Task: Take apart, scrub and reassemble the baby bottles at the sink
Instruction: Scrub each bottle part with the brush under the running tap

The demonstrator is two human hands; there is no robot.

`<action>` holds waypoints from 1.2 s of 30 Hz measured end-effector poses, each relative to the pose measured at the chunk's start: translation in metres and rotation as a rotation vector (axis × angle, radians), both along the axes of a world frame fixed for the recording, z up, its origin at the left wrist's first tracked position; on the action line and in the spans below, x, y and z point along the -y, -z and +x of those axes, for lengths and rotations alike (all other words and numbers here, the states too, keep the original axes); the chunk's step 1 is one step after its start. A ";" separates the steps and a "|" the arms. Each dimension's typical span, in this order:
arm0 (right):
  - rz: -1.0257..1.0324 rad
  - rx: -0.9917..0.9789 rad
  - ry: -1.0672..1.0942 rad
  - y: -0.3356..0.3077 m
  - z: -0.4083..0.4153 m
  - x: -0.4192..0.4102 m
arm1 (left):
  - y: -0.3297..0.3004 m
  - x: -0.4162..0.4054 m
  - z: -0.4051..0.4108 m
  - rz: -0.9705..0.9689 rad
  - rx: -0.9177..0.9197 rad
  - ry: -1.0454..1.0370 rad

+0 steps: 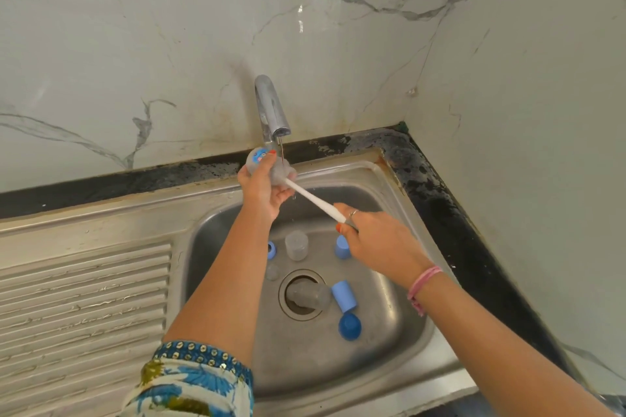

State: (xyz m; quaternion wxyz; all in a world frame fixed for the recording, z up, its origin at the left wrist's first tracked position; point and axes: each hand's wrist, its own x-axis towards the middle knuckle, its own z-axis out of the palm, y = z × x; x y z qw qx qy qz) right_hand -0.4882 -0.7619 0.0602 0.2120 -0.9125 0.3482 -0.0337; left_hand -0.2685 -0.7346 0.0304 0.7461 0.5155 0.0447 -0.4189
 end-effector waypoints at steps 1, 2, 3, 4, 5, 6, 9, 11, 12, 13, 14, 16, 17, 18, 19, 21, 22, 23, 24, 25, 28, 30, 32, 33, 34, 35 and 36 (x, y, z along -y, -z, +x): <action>0.006 0.031 0.011 -0.001 -0.002 0.004 | 0.001 -0.001 0.002 0.003 -0.028 0.005; 0.001 0.044 0.034 -0.002 -0.004 0.007 | 0.002 0.000 0.002 0.021 -0.035 0.017; -0.008 0.030 0.055 -0.003 -0.005 0.009 | 0.003 0.001 0.002 0.046 -0.023 0.033; -0.017 -0.005 0.063 -0.004 -0.006 0.007 | 0.003 0.002 0.000 0.065 -0.008 0.045; -0.021 -0.039 0.053 -0.005 -0.006 0.003 | 0.004 0.002 -0.002 0.069 -0.007 0.043; -0.023 -0.057 0.030 -0.007 -0.006 -0.001 | 0.005 0.002 -0.003 0.064 -0.019 0.023; -0.052 -0.048 -0.008 -0.012 -0.006 0.000 | 0.011 -0.005 -0.001 0.037 -0.125 -0.042; -0.025 -0.084 0.011 -0.017 -0.009 0.005 | 0.014 -0.008 0.000 0.012 -0.183 -0.042; -0.005 -0.106 0.016 -0.019 -0.012 0.006 | 0.014 -0.009 0.000 0.005 -0.206 -0.037; 0.000 -0.124 0.008 -0.021 -0.016 0.006 | 0.015 -0.009 -0.001 -0.005 -0.233 -0.033; -0.021 -0.141 -0.005 -0.024 -0.019 0.006 | 0.015 -0.009 -0.004 -0.012 -0.257 -0.033; -0.110 -0.176 -0.006 -0.033 -0.027 0.010 | 0.019 -0.006 -0.011 0.002 -0.291 -0.027; -0.142 -0.190 0.010 -0.039 -0.031 0.012 | 0.020 -0.004 -0.016 0.014 -0.302 -0.023; -0.161 -0.199 0.032 -0.044 -0.036 0.014 | 0.021 -0.001 -0.021 0.023 -0.308 -0.024; -0.183 -0.205 0.051 -0.048 -0.039 0.014 | 0.020 0.003 -0.025 0.032 -0.316 -0.036; -0.263 -0.237 0.052 -0.052 -0.043 0.008 | 0.021 0.010 -0.030 0.076 -0.328 -0.082; -0.307 -0.256 0.041 -0.052 -0.044 0.004 | 0.022 0.011 -0.031 0.107 -0.331 -0.107; -0.342 -0.268 0.034 -0.050 -0.045 -0.001 | 0.024 0.011 -0.031 0.132 -0.327 -0.128; -0.366 -0.277 0.032 -0.047 -0.045 -0.005 | 0.026 0.011 -0.030 0.151 -0.320 -0.143; -0.377 -0.287 0.029 -0.044 -0.045 -0.009 | 0.027 0.011 -0.029 0.167 -0.315 -0.156; -0.359 -0.294 0.035 -0.042 -0.047 -0.021 | 0.031 0.006 -0.027 0.206 -0.340 -0.215; -0.338 -0.283 0.072 -0.050 -0.056 -0.023 | 0.035 -0.002 -0.020 0.166 -0.372 -0.266; -0.315 -0.295 0.117 -0.059 -0.069 -0.014 | 0.038 -0.010 -0.008 0.112 -0.390 -0.297; -0.291 -0.309 0.136 -0.062 -0.075 -0.008 | 0.039 -0.012 -0.004 0.078 -0.400 -0.281; -0.258 -0.321 0.152 -0.064 -0.078 -0.001 | 0.038 -0.014 -0.003 0.037 -0.415 -0.241; -0.223 -0.328 0.166 -0.062 -0.078 0.005 | 0.036 -0.014 -0.004 0.001 -0.431 -0.185; -0.190 -0.328 0.173 -0.058 -0.076 0.009 | 0.032 -0.013 -0.008 -0.022 -0.434 -0.130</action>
